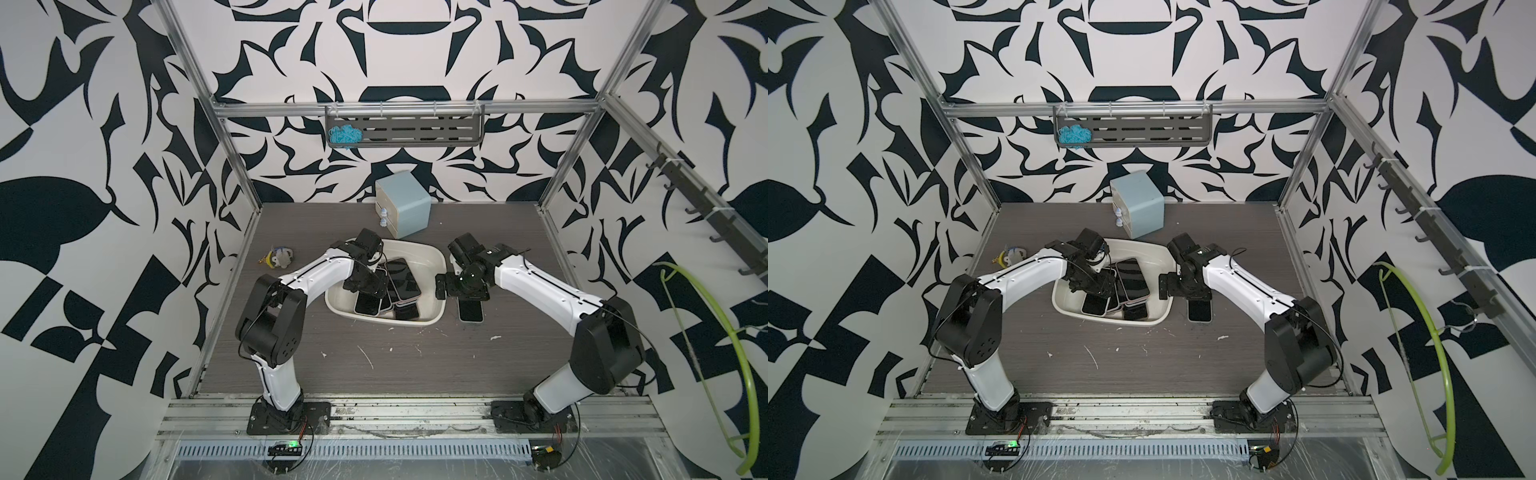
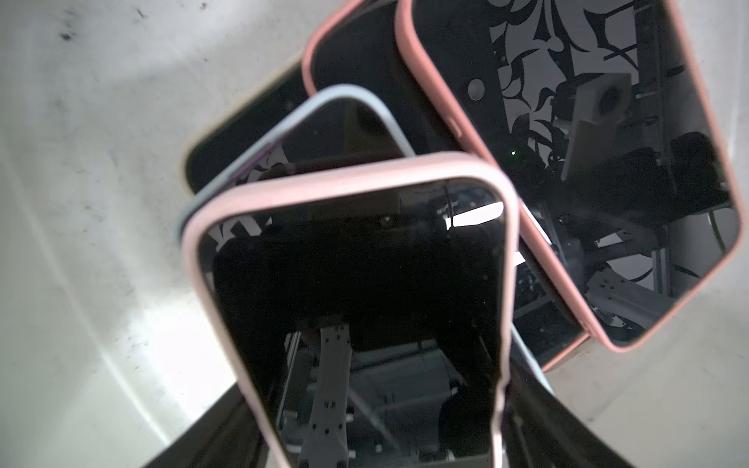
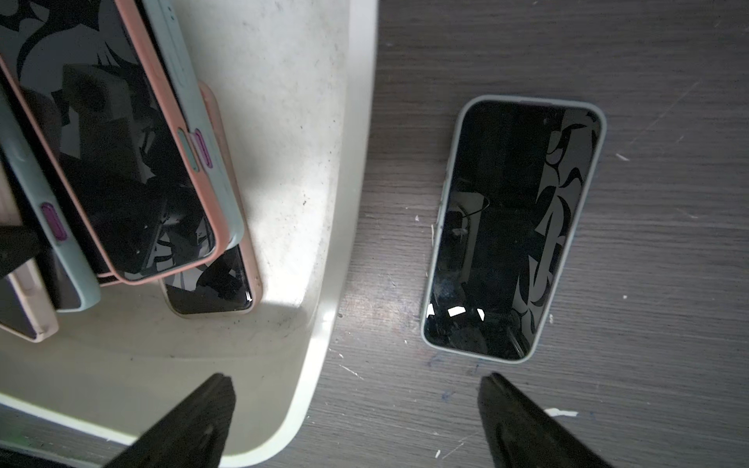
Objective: Take the phone out of the storage box
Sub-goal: Pick up the phone from the storage box.
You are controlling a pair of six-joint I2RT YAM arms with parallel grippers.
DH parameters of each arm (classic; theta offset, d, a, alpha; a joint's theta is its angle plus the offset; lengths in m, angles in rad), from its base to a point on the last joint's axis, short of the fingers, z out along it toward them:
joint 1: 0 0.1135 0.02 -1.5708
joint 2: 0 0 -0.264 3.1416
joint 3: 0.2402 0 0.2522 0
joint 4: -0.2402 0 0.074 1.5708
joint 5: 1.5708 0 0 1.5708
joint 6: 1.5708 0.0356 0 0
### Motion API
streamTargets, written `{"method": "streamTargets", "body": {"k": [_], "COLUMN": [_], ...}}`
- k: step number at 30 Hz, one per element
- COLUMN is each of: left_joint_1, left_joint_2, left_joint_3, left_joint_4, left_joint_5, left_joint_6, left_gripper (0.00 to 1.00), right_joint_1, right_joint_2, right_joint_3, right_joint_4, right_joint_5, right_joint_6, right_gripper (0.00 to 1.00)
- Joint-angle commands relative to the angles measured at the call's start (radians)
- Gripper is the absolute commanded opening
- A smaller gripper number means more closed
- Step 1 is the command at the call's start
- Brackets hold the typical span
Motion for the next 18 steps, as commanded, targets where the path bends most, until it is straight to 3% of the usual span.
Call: {"method": "streamTargets", "body": {"k": [1, 13, 18], "left_joint_1": [-0.002, 0.02, 0.015], "left_joint_2": [-0.07, -0.162, -0.169], "left_joint_3": [0.064, 0.194, 0.264], "left_joint_4": [-0.039, -0.11, -0.15], "left_joint_5": [-0.009, 0.023, 0.056], "left_joint_6": [-0.011, -0.073, -0.16], "left_gripper": [0.78, 0.79, 0.78], "right_joint_1": [-0.002, -0.003, -0.059], "right_joint_2": [-0.035, 0.003, -0.052], "right_joint_3": [0.005, 0.077, 0.094], "right_joint_4": [0.018, 0.021, -0.007], "right_joint_5": [-0.003, -0.017, 0.01], "right_joint_6": [-0.004, -0.021, -0.026], "right_gripper": [0.99, 1.0, 0.99]}}
